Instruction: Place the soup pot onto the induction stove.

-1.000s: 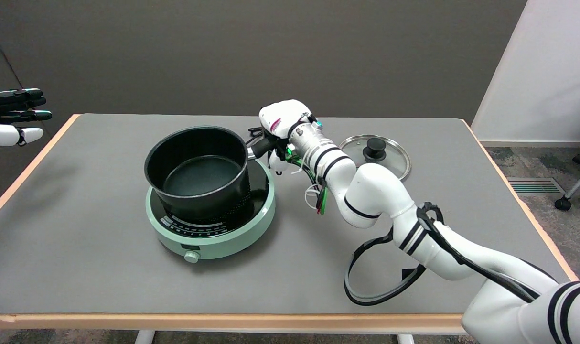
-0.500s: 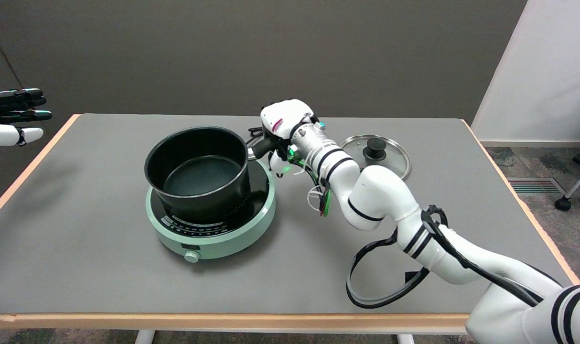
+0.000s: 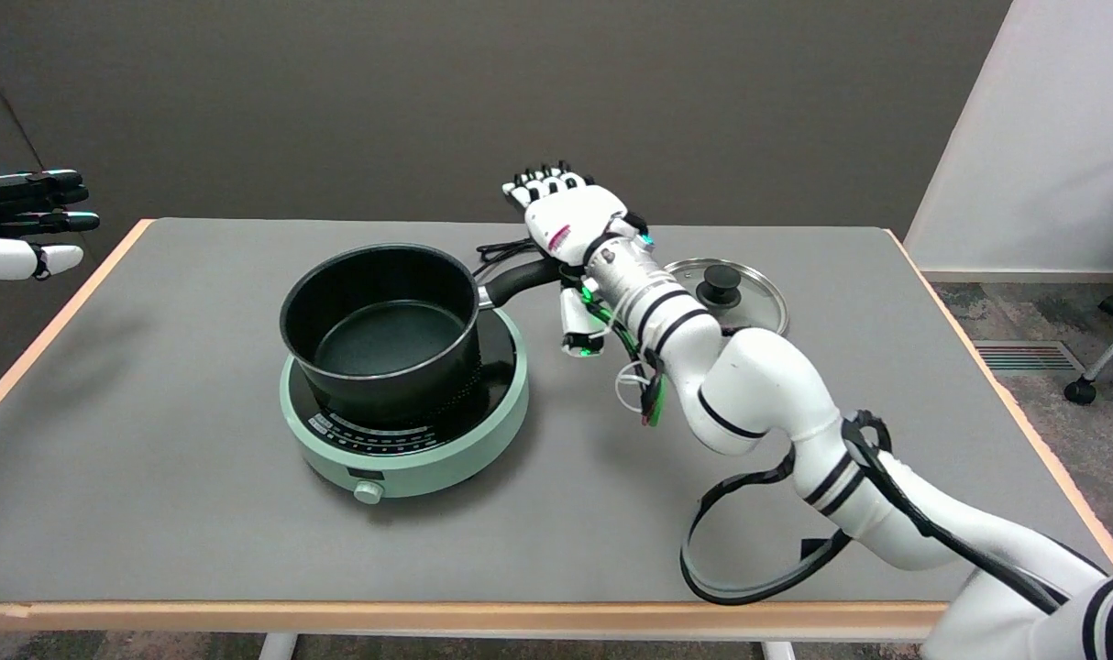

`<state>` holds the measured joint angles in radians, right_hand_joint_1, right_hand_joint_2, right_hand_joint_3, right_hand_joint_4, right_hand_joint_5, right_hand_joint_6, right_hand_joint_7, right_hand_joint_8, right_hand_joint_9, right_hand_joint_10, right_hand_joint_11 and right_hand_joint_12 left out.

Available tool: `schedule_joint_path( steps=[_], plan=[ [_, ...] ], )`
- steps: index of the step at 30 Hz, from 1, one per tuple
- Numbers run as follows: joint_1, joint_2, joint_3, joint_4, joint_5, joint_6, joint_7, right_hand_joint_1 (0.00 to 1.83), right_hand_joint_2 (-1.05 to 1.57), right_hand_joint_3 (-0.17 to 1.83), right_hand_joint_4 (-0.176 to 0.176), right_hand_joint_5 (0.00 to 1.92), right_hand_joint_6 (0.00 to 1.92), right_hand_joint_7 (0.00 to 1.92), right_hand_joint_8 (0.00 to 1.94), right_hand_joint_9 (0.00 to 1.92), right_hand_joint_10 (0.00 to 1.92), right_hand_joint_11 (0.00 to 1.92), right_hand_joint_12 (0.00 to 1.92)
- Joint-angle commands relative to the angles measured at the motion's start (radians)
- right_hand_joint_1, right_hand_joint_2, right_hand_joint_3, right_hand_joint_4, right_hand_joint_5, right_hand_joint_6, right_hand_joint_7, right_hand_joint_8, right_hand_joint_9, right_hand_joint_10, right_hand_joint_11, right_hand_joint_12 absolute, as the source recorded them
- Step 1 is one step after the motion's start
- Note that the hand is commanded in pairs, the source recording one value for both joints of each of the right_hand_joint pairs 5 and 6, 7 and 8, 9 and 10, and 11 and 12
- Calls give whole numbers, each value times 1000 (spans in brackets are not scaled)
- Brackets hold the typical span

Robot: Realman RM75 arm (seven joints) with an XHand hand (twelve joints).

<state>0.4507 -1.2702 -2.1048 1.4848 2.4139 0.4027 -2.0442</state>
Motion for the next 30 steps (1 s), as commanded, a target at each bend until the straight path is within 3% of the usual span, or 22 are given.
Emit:
schedule_joint_path(
  steps=[1,10,16,22,30],
  plan=[
    [-182,40,187,198,-96,-10,-20,1412,-1047,1363,-176,166,166,166,166,166,166,166,166],
    [-258,88,370,307,-102,-67,-19,1370,-1047,1299,-175,41,41,41,41,41,41,41,41],
    [-280,115,477,323,-97,-127,12,1329,-1033,1376,-127,32,32,32,32,32,32,32,32],
    [-279,122,552,245,-75,-252,50,1276,-989,1406,-81,21,21,21,21,21,21,21,21],
    [-236,125,610,131,-73,-393,92,1249,-963,1394,-58,16,16,16,16,16,16,16,16]
  ],
)
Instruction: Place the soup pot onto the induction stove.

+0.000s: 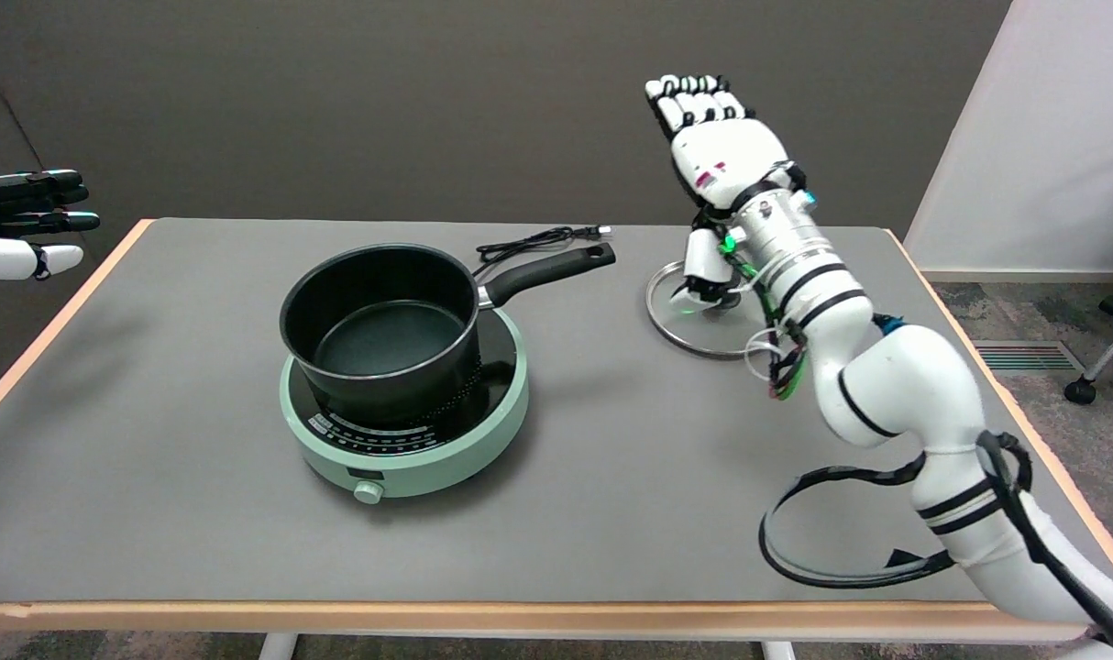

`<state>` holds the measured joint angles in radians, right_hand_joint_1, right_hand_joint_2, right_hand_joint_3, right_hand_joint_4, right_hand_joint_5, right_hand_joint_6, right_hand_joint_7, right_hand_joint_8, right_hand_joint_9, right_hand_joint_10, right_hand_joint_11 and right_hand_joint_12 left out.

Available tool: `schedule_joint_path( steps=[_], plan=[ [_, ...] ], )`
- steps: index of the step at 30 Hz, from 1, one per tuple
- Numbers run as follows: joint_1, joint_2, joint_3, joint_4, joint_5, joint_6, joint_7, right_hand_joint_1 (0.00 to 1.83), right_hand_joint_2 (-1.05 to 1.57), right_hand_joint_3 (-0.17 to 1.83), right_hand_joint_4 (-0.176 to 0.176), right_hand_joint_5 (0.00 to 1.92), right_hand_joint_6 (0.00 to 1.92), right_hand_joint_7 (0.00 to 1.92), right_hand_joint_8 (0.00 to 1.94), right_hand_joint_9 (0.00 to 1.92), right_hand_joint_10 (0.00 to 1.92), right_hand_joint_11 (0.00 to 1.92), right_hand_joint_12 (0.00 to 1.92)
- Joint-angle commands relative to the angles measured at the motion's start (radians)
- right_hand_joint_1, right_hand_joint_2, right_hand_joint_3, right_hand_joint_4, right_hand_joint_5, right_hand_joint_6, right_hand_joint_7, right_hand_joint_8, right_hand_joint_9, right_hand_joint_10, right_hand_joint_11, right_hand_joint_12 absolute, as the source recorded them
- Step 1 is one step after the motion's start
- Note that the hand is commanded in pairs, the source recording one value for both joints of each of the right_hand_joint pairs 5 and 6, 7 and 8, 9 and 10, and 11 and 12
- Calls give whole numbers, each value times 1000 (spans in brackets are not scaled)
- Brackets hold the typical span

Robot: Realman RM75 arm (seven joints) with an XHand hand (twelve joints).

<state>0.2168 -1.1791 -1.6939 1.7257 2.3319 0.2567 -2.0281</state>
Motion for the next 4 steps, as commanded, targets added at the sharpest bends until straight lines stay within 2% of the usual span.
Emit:
schedule_joint_path(
  steps=[1,4],
  plan=[
    [-1,35,205,-117,9,-256,79,1247,-961,1394,-56,16,16,16,16,16,16,16,16],
    [1,36,234,-139,9,-301,86,1241,-952,1397,-51,16,16,16,16,16,16,16,16]
  ],
)
